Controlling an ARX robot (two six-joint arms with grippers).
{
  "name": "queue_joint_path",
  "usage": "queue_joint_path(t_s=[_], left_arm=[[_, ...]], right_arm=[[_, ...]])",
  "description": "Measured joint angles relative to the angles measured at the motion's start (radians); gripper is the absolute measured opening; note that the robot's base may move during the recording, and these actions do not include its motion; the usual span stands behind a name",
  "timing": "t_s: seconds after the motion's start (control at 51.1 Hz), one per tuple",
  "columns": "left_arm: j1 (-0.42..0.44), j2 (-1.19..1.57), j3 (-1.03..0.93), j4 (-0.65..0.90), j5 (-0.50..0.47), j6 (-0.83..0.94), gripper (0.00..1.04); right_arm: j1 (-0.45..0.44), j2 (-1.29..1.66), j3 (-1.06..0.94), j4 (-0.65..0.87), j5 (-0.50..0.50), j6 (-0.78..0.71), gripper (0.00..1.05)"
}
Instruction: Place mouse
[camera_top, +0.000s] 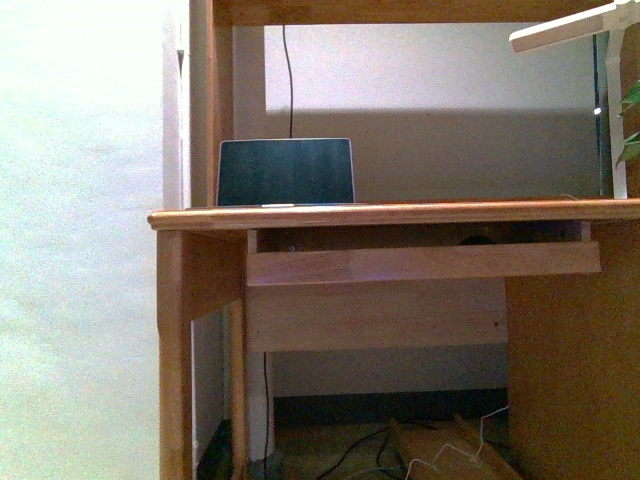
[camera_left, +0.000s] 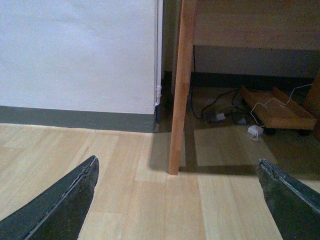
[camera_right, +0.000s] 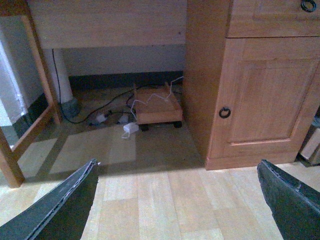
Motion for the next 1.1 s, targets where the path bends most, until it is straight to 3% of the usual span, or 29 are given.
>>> queue_joint_path(t_s=[1.097], left_arm=[[0.000,0.000,0.000,0.000,0.000,0.000,0.97]], right_arm=[[0.000,0.000,0.000,0.000,-0.002,0.000,0.97]])
